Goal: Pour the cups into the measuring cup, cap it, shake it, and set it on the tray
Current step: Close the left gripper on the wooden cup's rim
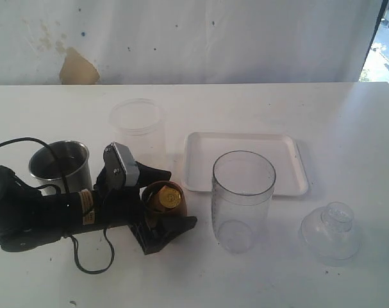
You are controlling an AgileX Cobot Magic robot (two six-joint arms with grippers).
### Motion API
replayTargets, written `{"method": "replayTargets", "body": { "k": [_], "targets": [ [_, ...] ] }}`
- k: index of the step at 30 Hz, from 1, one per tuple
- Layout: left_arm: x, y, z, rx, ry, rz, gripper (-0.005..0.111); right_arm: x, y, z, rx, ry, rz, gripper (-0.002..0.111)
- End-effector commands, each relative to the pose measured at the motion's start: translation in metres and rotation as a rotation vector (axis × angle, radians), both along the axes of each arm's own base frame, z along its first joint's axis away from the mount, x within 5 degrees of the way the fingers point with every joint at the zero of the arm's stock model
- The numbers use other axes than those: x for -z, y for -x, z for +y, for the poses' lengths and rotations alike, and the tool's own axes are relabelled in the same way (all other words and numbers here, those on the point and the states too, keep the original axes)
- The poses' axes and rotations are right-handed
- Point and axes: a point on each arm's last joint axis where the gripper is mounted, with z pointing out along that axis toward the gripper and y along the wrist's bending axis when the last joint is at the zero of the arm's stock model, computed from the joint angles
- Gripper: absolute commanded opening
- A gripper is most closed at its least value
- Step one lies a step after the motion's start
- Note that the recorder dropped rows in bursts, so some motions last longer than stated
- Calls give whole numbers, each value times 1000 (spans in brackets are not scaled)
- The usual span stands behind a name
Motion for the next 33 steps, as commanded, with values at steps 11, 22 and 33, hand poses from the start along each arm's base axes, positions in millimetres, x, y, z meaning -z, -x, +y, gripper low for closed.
{"method": "replayTargets", "body": {
  "k": [11, 22, 33],
  "targets": [
    [8, -2, 0, -18, -16, -15, 105, 1, 0, 0, 2, -2, -6, 0],
    [9, -3, 1, -28, -25, -10, 105, 1, 0, 0, 2, -2, -6, 0],
    [9, -2, 0, -15, -31, -21, 57, 1, 0, 0, 2, -2, -6, 0]
  ]
}}
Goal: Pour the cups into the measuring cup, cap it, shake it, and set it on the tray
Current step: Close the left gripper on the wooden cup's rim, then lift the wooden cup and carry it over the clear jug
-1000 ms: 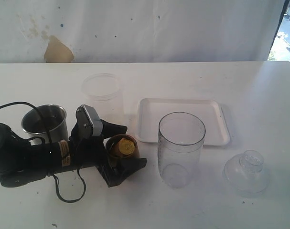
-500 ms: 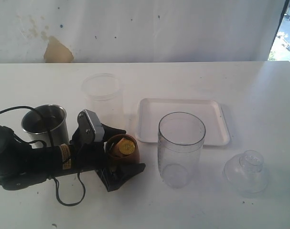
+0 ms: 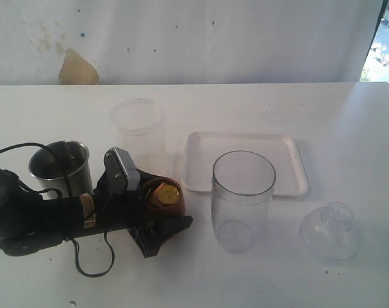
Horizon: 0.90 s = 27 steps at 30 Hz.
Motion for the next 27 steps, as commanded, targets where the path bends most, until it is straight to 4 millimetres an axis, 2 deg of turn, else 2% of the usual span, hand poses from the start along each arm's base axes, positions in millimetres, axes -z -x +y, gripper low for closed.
{"method": "replayTargets", "body": {
  "k": [1, 7, 11, 15, 17, 22, 27],
  "targets": [
    [-2, 0, -1, 7, 0, -16, 47, 1, 0, 0, 2, 0, -6, 0],
    [-2, -1, -1, 7, -2, -22, 2, 1, 0, 0, 2, 0, -6, 0],
    [-3, -1, -2, 7, 6, -22, 0, 1, 0, 0, 2, 0, -6, 0],
    [-15, 0, -5, 27, 128, -71, 0, 1, 0, 0, 2, 0, -6, 0],
    [-15, 0, -5, 27, 130, -69, 0, 1, 0, 0, 2, 0, -6, 0],
    [-25, 3, -6, 40, 125, 30, 0, 1, 0, 0, 2, 0, -6, 0],
    [-49, 5, -5, 54, 106, 40, 0, 1, 0, 0, 2, 0, -6, 0]
  ]
}}
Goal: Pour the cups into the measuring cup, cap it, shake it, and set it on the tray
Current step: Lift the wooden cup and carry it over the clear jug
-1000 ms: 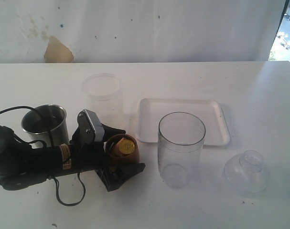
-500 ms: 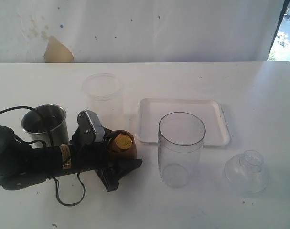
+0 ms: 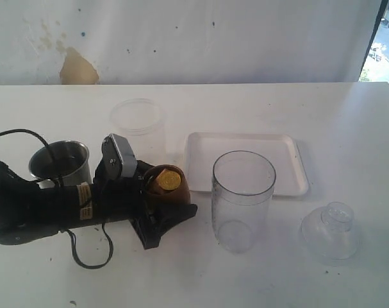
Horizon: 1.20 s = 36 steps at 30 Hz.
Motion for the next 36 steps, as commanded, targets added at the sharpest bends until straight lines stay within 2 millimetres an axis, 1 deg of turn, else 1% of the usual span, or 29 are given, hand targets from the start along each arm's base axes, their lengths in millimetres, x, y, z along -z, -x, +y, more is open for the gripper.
{"method": "replayTargets", "body": {
  "k": [1, 3, 8, 10, 12, 19, 23, 26, 30, 33, 36],
  "targets": [
    [-24, 1, 0, -9, -6, 11, 0, 1, 0, 0, 2, 0, -6, 0],
    [-31, 3, 1, 2, -50, 5, 0, 1, 0, 0, 2, 0, -6, 0],
    [-57, 7, 2, 5, -16, -3, 0, 1, 0, 0, 2, 0, -6, 0],
    [-70, 10, 4, 10, -21, -40, 0, 1, 0, 0, 2, 0, -6, 0],
    [-84, 12, 5, -4, 0, -30, 0, 1, 0, 0, 2, 0, -6, 0],
    [-117, 18, 12, -51, 9, -97, 0, 1, 0, 0, 2, 0, -6, 0],
    [-134, 7, 11, -118, 32, -53, 0, 1, 0, 0, 2, 0, -6, 0],
    [-145, -4, 8, -129, 4, -104, 0, 1, 0, 0, 2, 0, -6, 0],
    [-162, -18, 1, -127, 22, -165, 0, 1, 0, 0, 2, 0, -6, 0],
    [-167, -29, -3, -142, 34, -148, 0, 1, 0, 0, 2, 0, -6, 0],
    [-164, -39, -8, -141, 30, -128, 0, 1, 0, 0, 2, 0, -6, 0]
  ]
}}
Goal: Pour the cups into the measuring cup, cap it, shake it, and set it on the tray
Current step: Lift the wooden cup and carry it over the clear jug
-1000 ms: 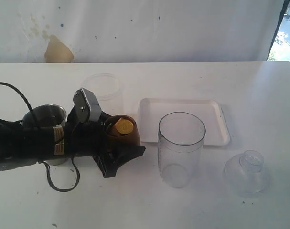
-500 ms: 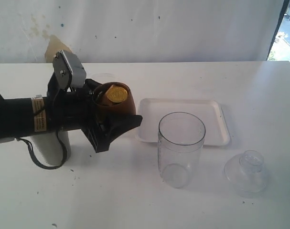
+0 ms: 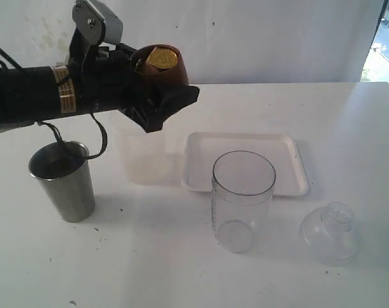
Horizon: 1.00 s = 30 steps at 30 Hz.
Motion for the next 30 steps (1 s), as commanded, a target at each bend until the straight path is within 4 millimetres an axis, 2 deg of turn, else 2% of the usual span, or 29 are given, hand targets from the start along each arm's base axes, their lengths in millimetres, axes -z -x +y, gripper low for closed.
{"method": "replayTargets", "body": {
  "k": [1, 6, 9, 13, 22, 30],
  "targets": [
    [0, -12, -8, 4, 11, 22, 0, 1, 0, 0, 2, 0, -6, 0],
    [3, -21, -32, -2, -41, 9, 0, 1, 0, 0, 2, 0, -6, 0],
    [7, -26, -50, 29, -87, -47, 0, 1, 0, 0, 2, 0, -6, 0],
    [17, -33, -65, 64, -151, -130, 0, 1, 0, 0, 2, 0, -6, 0],
    [33, -40, -82, 100, -163, -135, 0, 1, 0, 0, 2, 0, -6, 0],
    [32, -36, -89, 146, -227, -259, 0, 1, 0, 0, 2, 0, -6, 0]
  ]
}}
